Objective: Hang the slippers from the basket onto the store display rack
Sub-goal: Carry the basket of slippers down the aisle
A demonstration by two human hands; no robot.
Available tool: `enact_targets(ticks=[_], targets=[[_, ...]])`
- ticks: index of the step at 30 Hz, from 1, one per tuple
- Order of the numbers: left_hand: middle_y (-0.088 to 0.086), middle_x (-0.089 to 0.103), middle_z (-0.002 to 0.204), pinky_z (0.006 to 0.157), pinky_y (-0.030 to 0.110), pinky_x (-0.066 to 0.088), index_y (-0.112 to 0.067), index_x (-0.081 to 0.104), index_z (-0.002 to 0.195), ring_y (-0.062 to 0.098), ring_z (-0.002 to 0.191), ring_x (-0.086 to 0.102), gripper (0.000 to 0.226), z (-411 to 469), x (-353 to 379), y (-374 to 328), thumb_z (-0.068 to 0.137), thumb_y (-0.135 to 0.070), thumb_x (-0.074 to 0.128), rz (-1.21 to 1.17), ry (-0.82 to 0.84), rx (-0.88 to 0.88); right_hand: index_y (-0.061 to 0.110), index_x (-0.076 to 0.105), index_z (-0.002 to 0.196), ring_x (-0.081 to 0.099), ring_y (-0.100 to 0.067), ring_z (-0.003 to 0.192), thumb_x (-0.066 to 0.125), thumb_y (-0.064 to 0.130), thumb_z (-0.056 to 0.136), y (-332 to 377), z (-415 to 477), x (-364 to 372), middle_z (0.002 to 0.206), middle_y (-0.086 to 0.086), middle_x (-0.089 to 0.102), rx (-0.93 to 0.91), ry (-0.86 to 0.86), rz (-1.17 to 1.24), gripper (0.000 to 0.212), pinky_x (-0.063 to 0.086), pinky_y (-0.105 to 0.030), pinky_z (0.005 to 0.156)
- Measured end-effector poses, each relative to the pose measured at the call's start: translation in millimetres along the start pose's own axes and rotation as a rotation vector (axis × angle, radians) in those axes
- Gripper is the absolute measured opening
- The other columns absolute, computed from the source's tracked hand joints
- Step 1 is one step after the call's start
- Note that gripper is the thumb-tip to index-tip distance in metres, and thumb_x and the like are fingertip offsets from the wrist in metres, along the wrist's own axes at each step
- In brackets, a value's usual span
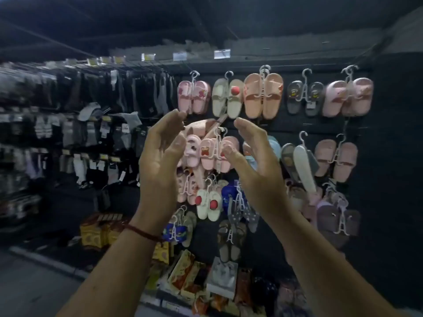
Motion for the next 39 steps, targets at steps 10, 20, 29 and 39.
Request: enact_targets(ticks=[10,20,29,39], targets=[[-0.011,0.057,0.142,0.11,0.029,0.042,-0.025,0.052,0.138,0.008,0.135,0.049,0.038,38,-178,79,0.1,-0.027,0.047,0.206,-0.106,-0.107,0.027,0.044,0.147,0.039,0.003,0.139,0.058,0.04,0.095,-52,47,220,0.148,0.016,0.047,0.011,0.194,0.162,0.056,0.037,-0.04,0.116],[-0.019,0.051,0.144,0.114,0.033,0.038,-0.03,0.046,0.142,0.0,0.137,0.043,0.039,149,-431,176,0.104,-0.028,0.052,0.537,-0.081,-0.148,0.027,0.041,0.148,0.035,0.002,0.141,0.059,0.043,0.097,-79,139,506,0.152,0.016,0.042,0.011,0.333,0.234,0.056,0.035,-0.03,0.115],[-0.02,0.05,0.143,0.109,0.021,0.037,-0.029,0.048,0.142,-0.007,0.133,0.043,0.045,196,-635,271,0.099,-0.037,0.058,0.964,-0.125,-0.183,0.031,0.035,0.15,0.034,0.0,0.14,0.058,0.048,0.096,-131,178,746,0.153,0.016,0.038,-0.016,0.485,0.148,0.061,0.032,-0.021,0.11],[-0.008,0.055,0.141,0.11,0.037,0.042,-0.027,0.048,0.141,0.013,0.13,0.05,0.055,281,-879,393,0.091,-0.044,0.064,1.49,-0.17,-0.274,0.027,0.033,0.15,0.036,-0.012,0.141,0.06,0.048,0.095,-203,248,1042,0.155,0.01,0.034,-0.183,0.704,0.112,0.064,0.037,-0.032,0.112]])
Point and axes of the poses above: each hand's wrist, its own z-axis towards the middle knuckle, its own x-axis out of the palm, y = z × x, the point moved 2 cm from there along z, towards the middle knuckle
